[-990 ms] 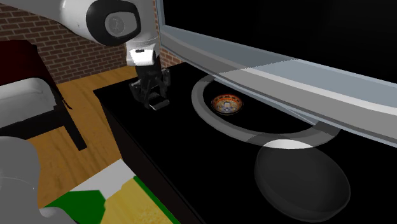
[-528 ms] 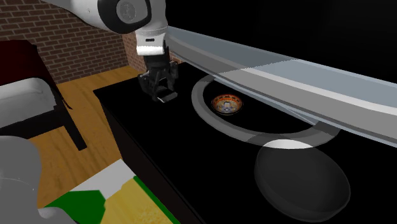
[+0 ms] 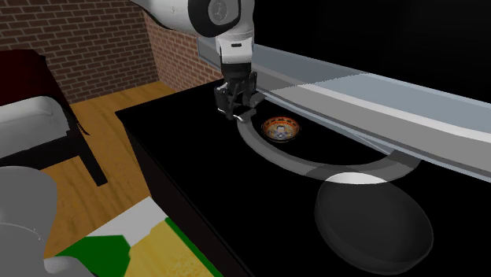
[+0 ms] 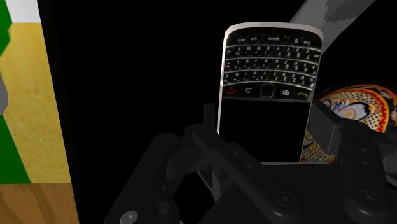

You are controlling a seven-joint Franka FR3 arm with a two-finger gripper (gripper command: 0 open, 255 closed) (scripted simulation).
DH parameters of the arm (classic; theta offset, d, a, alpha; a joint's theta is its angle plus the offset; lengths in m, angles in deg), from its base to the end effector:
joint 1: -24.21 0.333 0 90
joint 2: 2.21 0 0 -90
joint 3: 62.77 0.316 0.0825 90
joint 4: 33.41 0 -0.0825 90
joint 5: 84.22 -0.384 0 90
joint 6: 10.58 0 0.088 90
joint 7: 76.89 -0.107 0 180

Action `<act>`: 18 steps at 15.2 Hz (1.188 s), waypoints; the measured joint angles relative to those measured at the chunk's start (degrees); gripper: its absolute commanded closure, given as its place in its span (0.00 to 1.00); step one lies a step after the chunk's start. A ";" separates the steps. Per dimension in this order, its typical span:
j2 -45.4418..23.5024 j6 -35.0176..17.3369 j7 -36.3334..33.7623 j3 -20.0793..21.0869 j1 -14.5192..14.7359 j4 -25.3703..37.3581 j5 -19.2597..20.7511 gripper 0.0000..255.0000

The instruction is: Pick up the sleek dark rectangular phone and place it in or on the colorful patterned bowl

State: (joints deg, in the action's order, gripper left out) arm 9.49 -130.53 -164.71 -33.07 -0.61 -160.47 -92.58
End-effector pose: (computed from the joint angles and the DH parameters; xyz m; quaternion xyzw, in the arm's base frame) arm 0.4960 0.0574 0.4557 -0.7234 0.6897 -0.0098 0.0302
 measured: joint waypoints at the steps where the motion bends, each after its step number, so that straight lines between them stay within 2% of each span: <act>1: -2.33 0.29 -0.16 -0.03 -0.64 2.38 1.32 1.00; 7: -15.07 2.12 -0.95 -0.71 -2.53 15.46 8.33 1.00; 9: -17.44 9.20 -1.60 -0.53 -2.08 20.30 10.35 1.00; 10: -18.49 11.67 -1.08 -0.58 -2.10 22.00 10.65 1.00; 12: -20.36 15.86 -0.03 -1.21 -2.42 25.24 7.27 1.00; 13: -21.26 17.56 -1.12 -1.45 -1.73 26.68 6.90 1.00; 15: -20.08 14.42 -0.35 -2.05 -1.57 23.93 7.83 1.00; 17: -20.20 14.94 -0.83 -2.43 -0.75 24.39 9.46 1.00; 18: -19.76 13.91 -0.76 -2.76 -0.66 23.54 8.97 1.00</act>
State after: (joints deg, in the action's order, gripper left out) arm -10.27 -116.62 -165.46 -35.83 -1.27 -136.93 -83.60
